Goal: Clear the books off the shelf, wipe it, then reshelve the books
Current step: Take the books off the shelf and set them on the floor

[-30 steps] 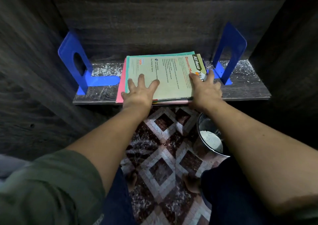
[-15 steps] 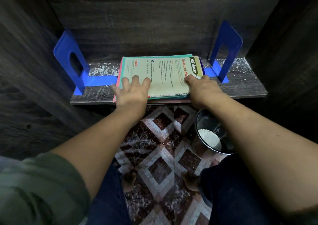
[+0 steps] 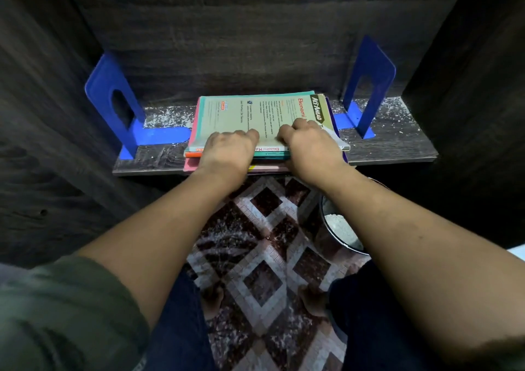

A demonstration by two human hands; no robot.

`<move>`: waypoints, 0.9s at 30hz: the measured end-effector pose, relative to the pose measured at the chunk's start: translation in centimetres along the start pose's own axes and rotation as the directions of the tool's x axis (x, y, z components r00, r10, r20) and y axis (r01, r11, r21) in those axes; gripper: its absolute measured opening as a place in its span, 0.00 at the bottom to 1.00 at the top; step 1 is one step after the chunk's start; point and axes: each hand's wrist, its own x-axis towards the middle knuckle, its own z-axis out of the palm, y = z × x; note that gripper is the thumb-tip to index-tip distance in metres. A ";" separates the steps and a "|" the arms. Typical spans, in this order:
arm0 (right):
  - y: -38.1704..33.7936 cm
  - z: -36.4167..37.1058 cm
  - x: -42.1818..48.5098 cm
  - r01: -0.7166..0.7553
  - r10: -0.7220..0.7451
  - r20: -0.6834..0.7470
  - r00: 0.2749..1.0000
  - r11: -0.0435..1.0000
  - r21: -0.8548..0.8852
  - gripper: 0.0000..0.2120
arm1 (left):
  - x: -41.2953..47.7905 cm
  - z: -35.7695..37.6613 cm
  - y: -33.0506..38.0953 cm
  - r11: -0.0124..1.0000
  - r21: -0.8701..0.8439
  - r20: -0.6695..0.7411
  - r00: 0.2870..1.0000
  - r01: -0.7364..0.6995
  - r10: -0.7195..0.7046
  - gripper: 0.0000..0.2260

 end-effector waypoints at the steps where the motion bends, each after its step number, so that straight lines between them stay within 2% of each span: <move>1: -0.1 -0.1 0.0 0.006 -0.006 0.006 1.000 1.000 0.014 0.17 | -0.1 0.1 0.1 1.000 -0.007 -0.007 1.000 0.010 -0.010 0.24; 6: 0.2 -1.7 0.4 0.053 -0.050 0.047 0.998 0.997 -0.054 0.15 | -0.5 0.6 -0.6 0.997 0.020 -0.234 0.970 0.069 -0.063 0.20; 9: 0.3 -2.2 0.3 0.037 -0.033 0.060 0.998 0.997 -0.069 0.16 | -0.7 -0.1 -0.7 0.995 0.028 -0.187 0.978 0.100 -0.093 0.18; 13: 0.0 -1.5 -0.2 0.050 -0.048 0.020 0.999 0.996 -0.074 0.22 | -0.8 -1.2 -0.6 0.997 0.046 -0.119 0.992 0.055 -0.049 0.18; 17: -0.6 -2.3 -1.0 0.046 -0.044 0.033 0.999 0.996 -0.076 0.14 | -2.2 -3.0 0.0 0.996 0.085 -0.072 0.997 0.010 -0.004 0.18; 19: -0.4 -3.4 -1.9 0.027 -0.026 0.026 0.999 0.997 -0.070 0.14 | -3.6 -4.4 0.6 0.992 0.128 -0.105 0.994 -0.014 0.028 0.17; 23: 0.7 -6.5 -5.6 -0.030 0.025 -0.086 0.996 0.998 -0.055 0.16 | -6.6 -7.8 2.6 0.975 0.212 -0.172 0.980 -0.060 0.098 0.16; 27: 3.1 -9.6 -11.7 -0.110 0.108 -0.152 0.982 0.994 -0.003 0.19 | -8.8 -11.1 6.6 0.939 0.295 -0.264 0.929 -0.179 0.260 0.14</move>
